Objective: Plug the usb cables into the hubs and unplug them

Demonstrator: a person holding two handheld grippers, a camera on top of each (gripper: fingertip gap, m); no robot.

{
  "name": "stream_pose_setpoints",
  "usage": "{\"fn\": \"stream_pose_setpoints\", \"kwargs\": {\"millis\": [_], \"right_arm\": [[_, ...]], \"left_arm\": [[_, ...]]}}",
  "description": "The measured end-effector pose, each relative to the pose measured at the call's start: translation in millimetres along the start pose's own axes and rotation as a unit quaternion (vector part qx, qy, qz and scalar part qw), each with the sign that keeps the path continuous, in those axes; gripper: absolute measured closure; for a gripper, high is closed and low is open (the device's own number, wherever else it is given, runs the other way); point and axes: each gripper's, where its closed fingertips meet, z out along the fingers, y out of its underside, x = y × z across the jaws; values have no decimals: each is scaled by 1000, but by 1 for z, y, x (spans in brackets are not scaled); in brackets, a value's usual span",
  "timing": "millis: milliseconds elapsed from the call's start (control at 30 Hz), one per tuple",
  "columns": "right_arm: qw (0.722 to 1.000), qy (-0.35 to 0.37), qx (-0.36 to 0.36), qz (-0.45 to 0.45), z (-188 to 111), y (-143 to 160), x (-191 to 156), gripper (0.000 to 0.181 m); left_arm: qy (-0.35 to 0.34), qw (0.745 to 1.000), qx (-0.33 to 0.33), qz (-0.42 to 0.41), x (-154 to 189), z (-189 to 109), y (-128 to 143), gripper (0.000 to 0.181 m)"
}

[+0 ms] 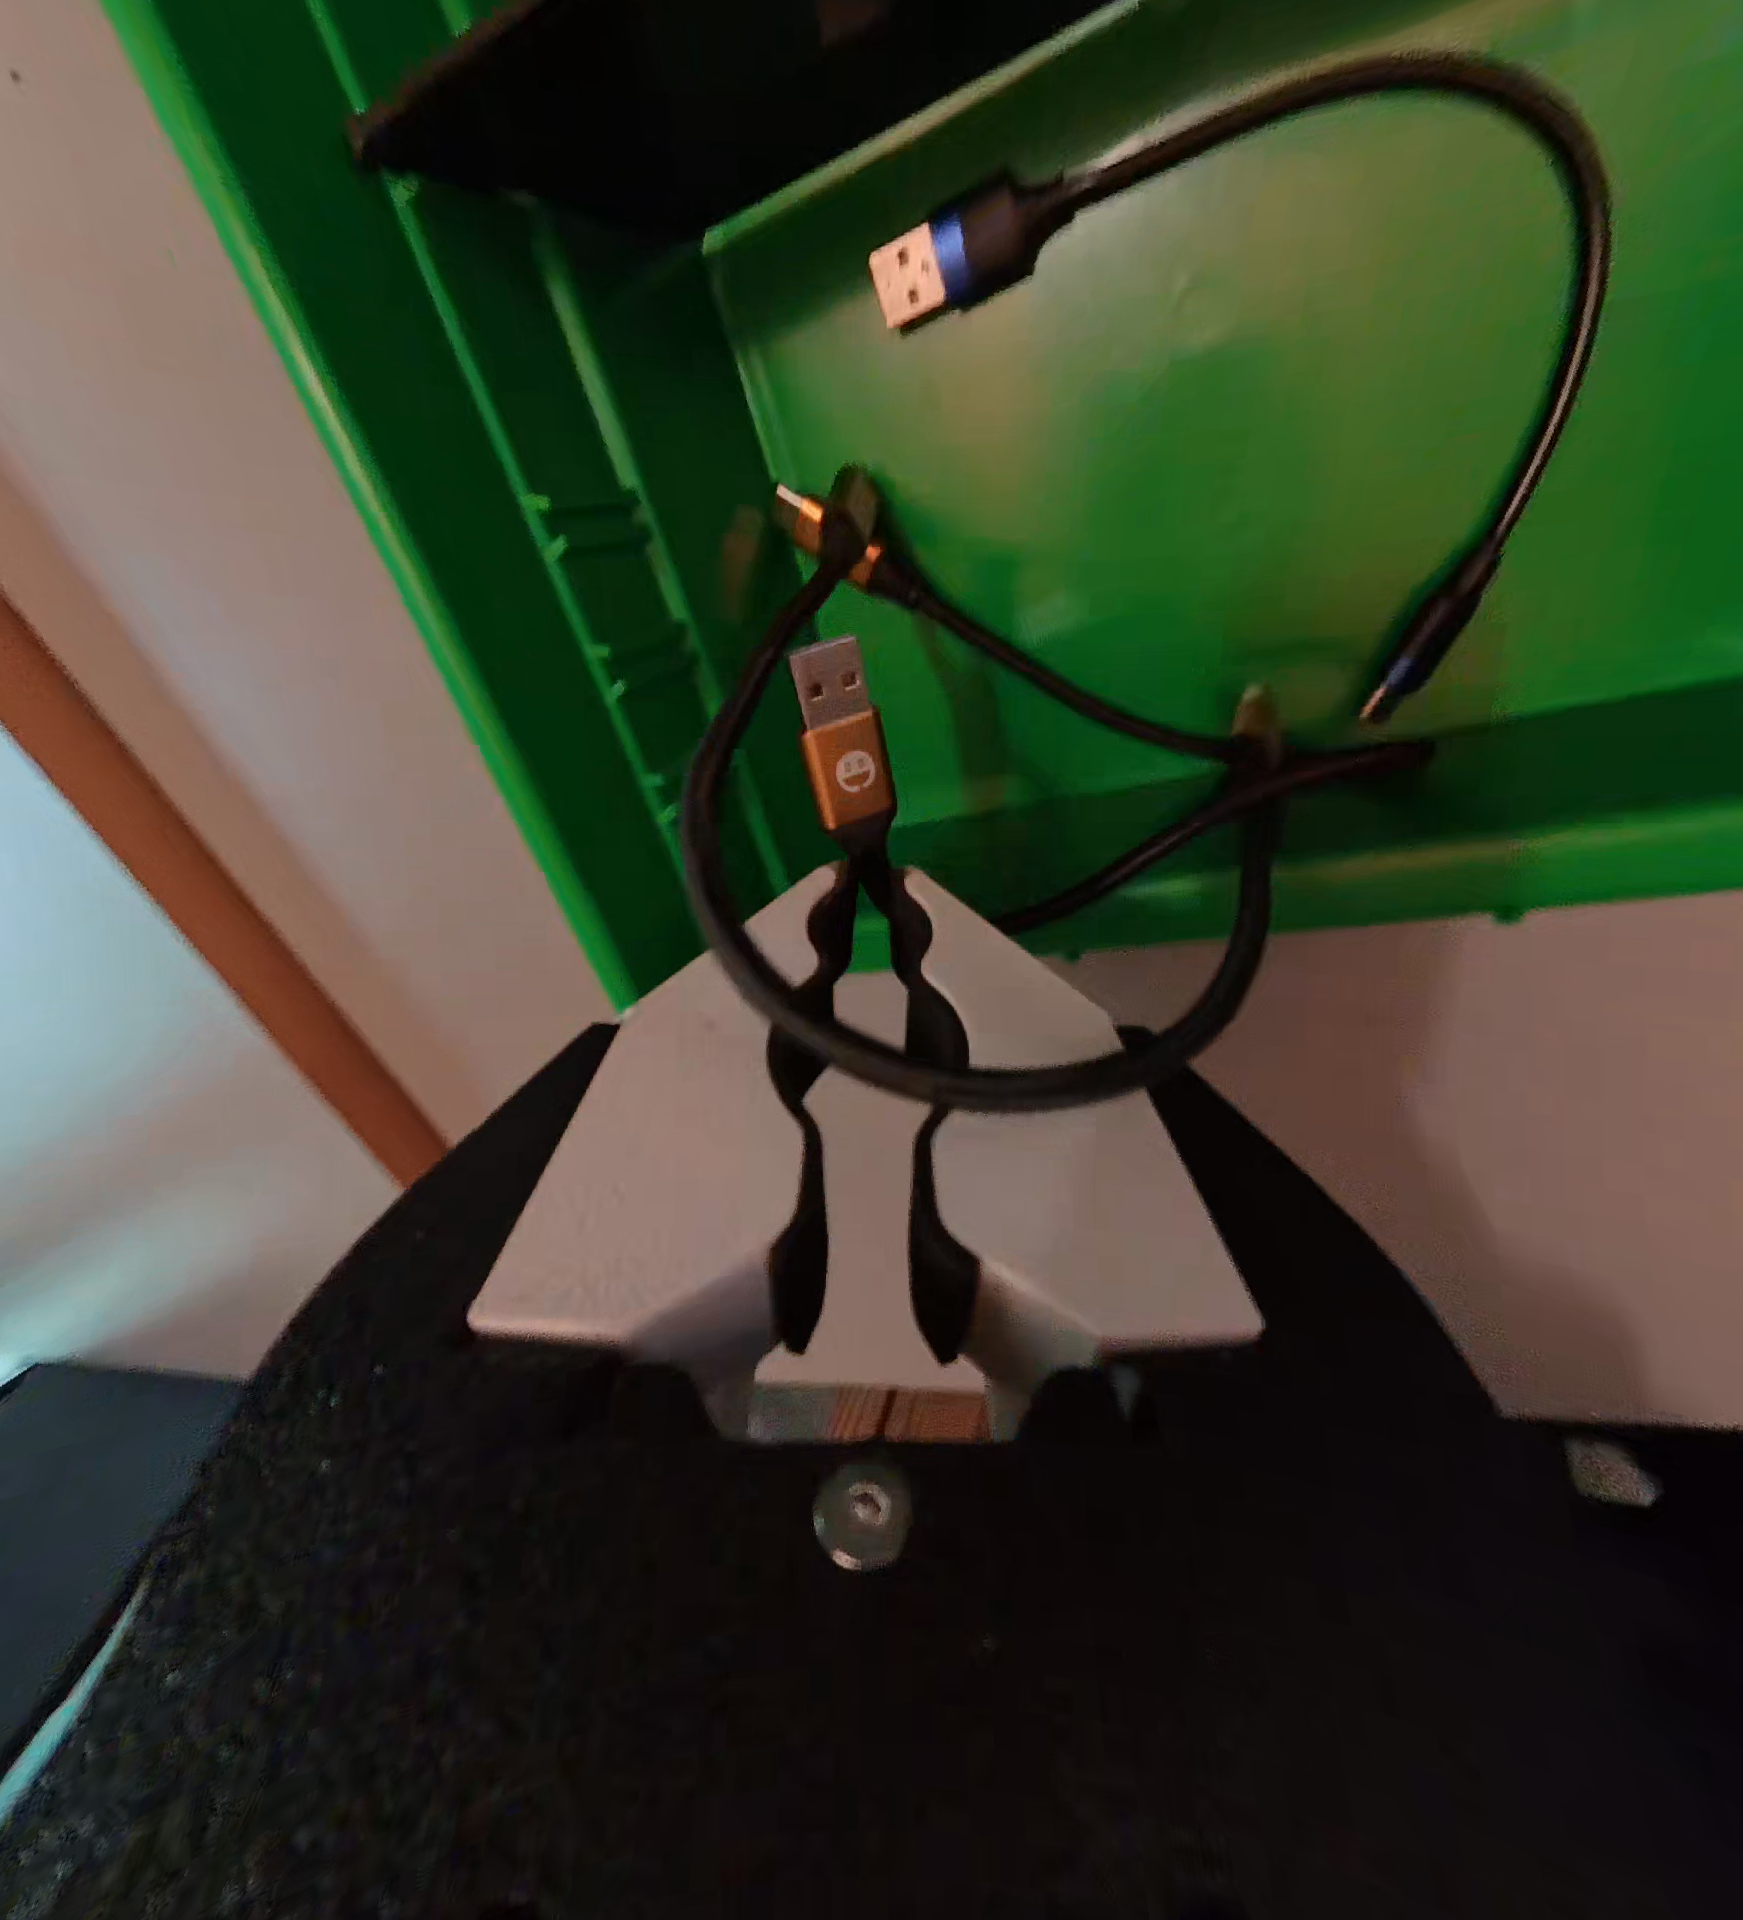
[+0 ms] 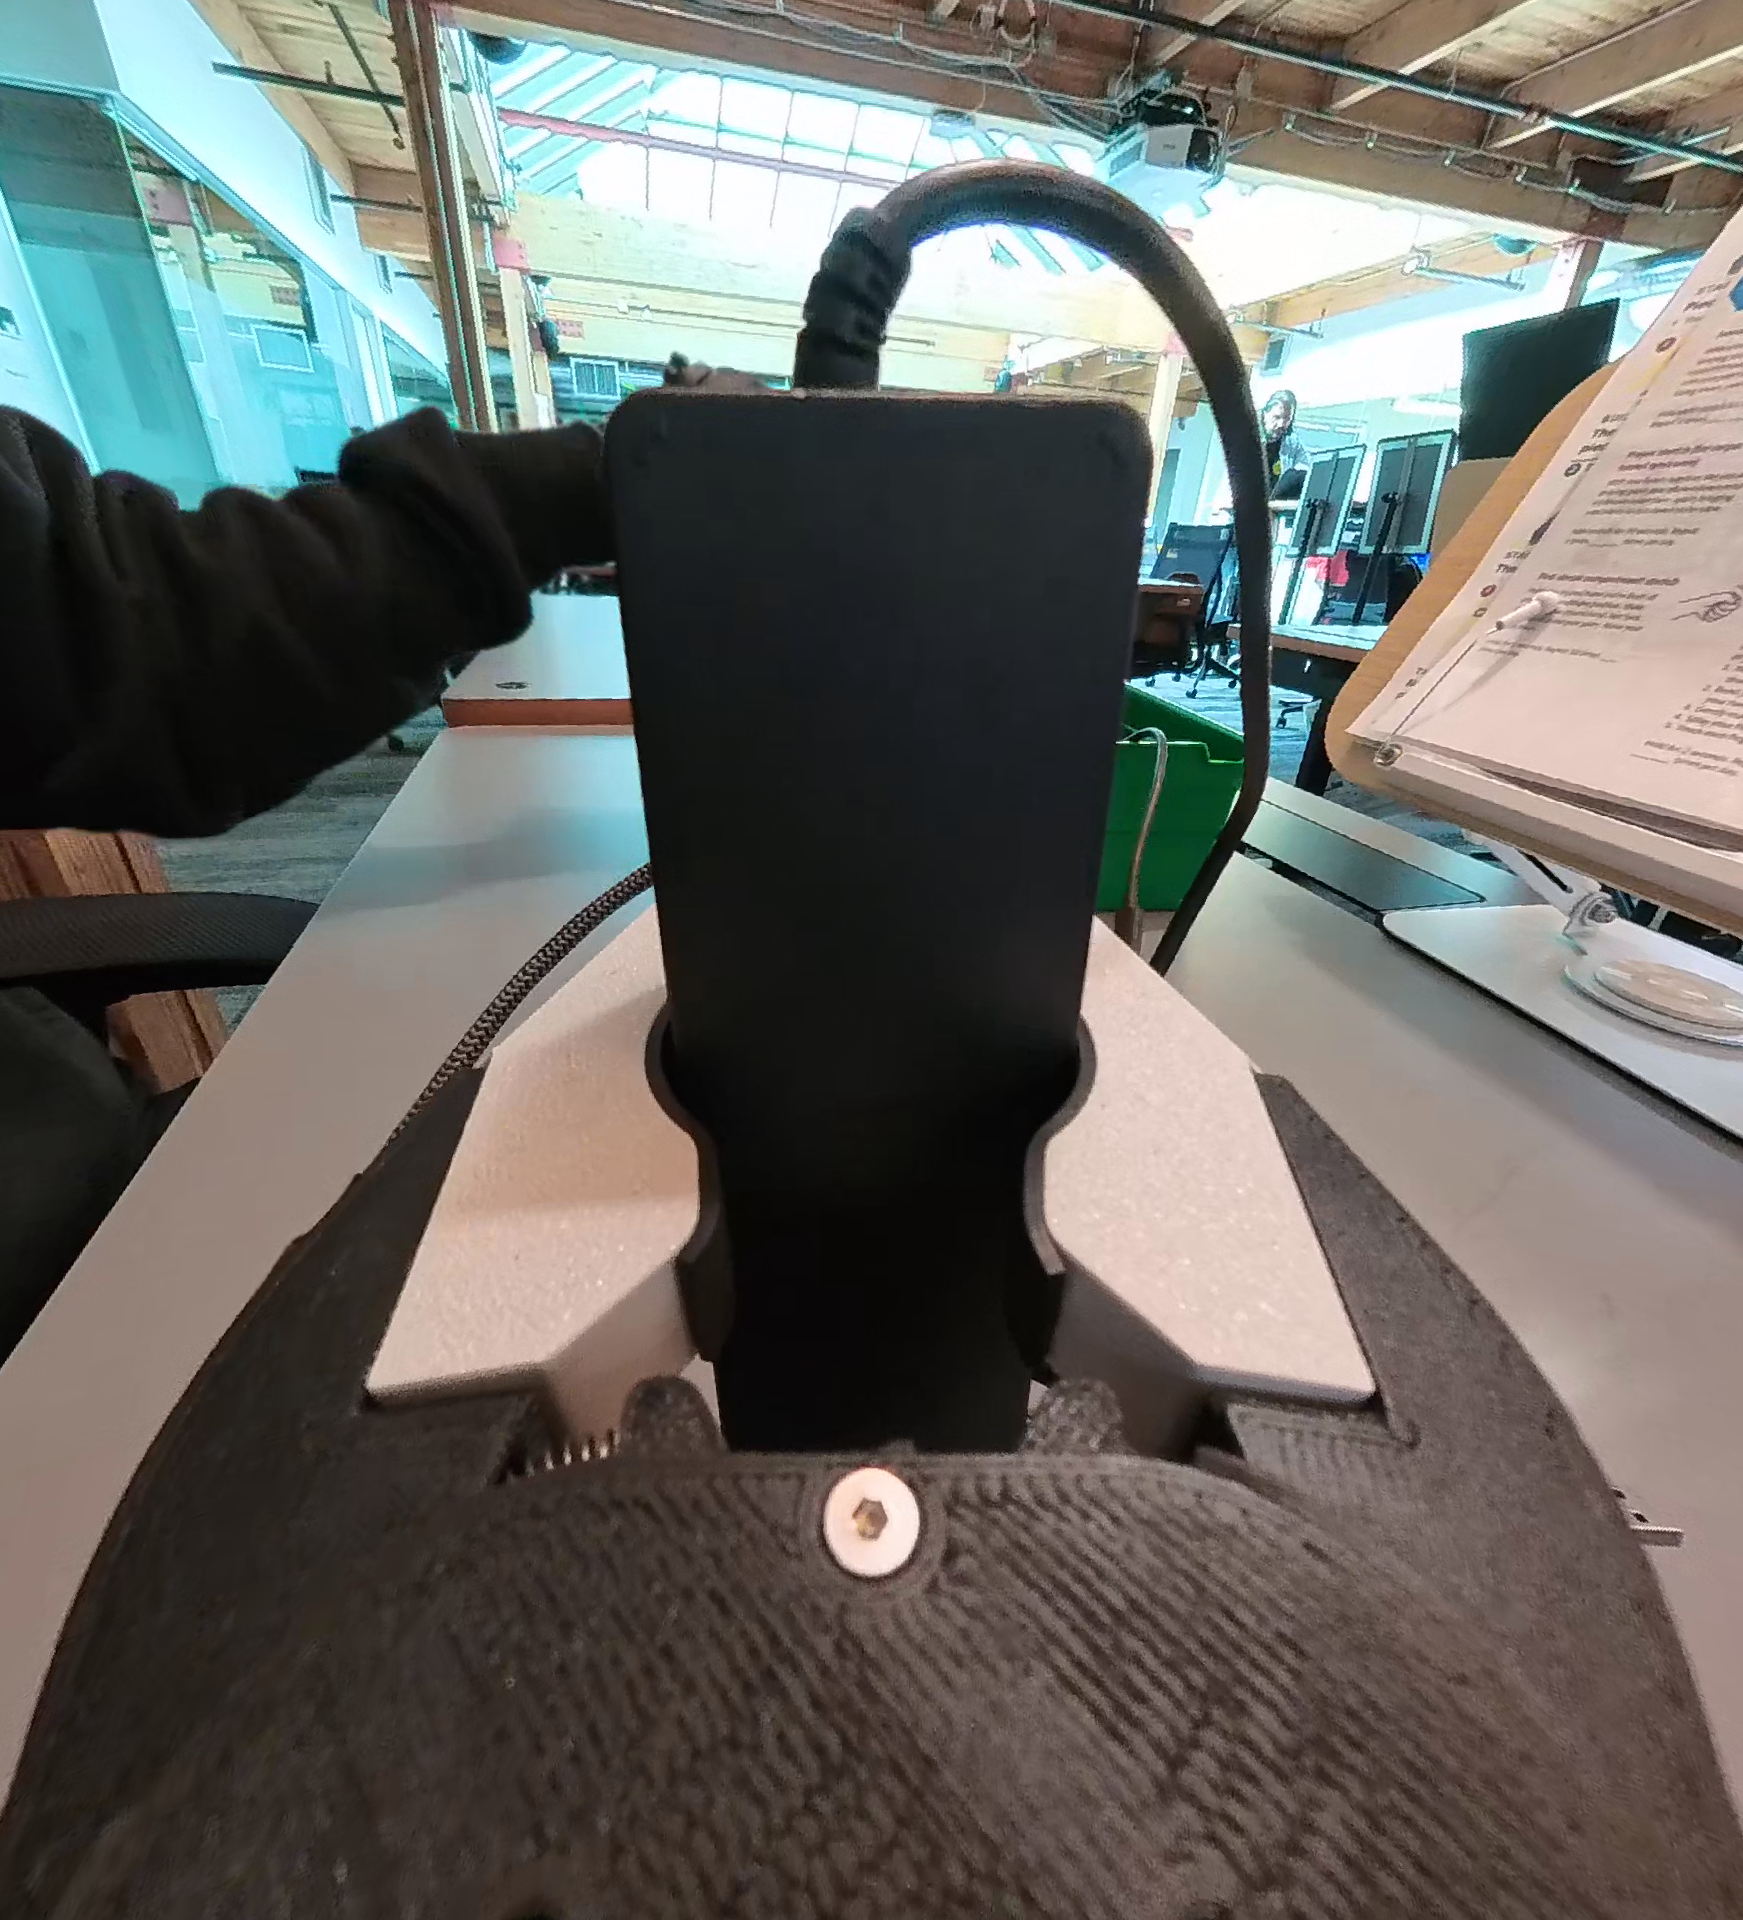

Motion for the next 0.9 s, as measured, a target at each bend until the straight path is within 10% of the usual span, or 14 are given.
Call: {"fn": "stream_pose_setpoints", "kwargs": {"millis": [33,200,500,667,900], "right_arm": [[1000,0,1,0,0,0,0,119],[1000,4,5,0,-2,-2,2,119],[1000,6,4,-1,-2,-1,2,119],[1000,8,7,-3,-3,-3,3,119],[1000,8,5,-4,-2,-2,3,119]], "left_arm": [[-14,1000,-17,13,-4,-5,4,178],[-144,987,-32,62,-37,-35,-7,178],[-291,919,266,-12,-63,-138,-86,178],[-410,809,416,-61,-85,-223,-81,178],[-319,759,555,-118,-72,-270,-81,178]]}}
